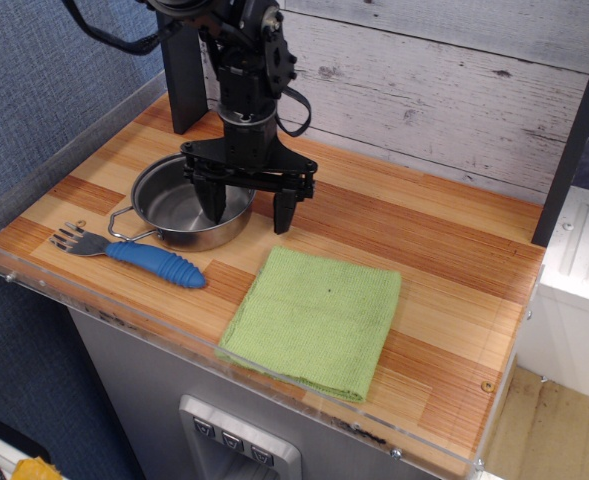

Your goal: Place the silver pot in front of the green towel.

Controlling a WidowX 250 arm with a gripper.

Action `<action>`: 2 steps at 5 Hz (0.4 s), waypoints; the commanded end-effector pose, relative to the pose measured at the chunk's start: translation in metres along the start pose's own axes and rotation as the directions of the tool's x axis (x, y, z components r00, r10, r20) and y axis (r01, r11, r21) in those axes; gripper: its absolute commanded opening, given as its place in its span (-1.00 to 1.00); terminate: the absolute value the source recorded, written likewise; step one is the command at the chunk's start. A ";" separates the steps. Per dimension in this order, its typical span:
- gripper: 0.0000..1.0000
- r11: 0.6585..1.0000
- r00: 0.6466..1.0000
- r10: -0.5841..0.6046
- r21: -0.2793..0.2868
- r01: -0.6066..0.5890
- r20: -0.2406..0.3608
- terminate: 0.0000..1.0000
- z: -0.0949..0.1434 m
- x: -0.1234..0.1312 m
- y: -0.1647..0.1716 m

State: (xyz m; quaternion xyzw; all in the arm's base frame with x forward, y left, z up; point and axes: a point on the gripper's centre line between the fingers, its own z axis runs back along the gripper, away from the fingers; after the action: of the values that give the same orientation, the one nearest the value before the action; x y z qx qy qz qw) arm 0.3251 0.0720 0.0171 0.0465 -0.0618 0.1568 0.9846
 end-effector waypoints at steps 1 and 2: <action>1.00 1.000 0.999 0.016 -0.005 -0.016 0.030 -1.00 0.008 0.007 -0.002; -1.00 1.000 1.000 0.008 0.007 -0.008 0.029 -1.00 0.009 0.006 -0.004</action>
State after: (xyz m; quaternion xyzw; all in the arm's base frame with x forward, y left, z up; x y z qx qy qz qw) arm 0.3236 0.0741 0.0142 0.0516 -0.0549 0.1652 0.9834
